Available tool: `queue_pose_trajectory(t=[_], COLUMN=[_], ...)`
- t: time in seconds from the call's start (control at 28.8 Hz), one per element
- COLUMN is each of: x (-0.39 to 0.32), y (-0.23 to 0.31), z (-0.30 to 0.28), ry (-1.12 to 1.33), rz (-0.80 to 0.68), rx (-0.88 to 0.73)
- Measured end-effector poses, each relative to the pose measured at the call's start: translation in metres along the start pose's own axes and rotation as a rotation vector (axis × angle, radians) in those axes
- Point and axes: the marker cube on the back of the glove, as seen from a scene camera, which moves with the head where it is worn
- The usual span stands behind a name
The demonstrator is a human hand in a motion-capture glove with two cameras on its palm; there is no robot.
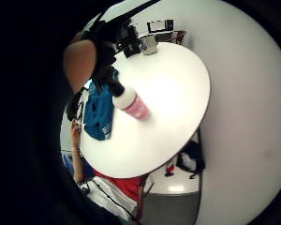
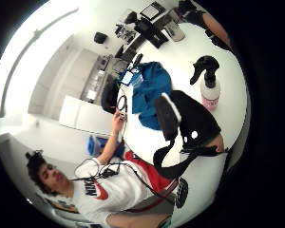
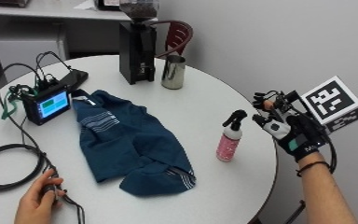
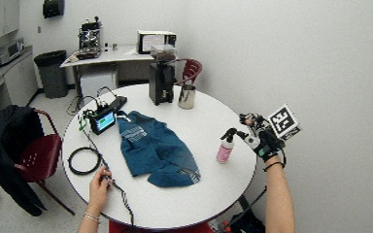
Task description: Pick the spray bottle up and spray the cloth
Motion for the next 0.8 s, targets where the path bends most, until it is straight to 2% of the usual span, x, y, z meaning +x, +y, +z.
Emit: queue_pose_trajectory(t=[0.21,0.42,0.8], x=[0.037,0.063,0.086], y=[-0.012,-0.017,-0.006], z=[0.018,0.058,0.112], ry=[-0.272,-0.353,-0.476], rz=[0.048,0.098,0.099], rx=[-0.006,-0.079,-0.146])
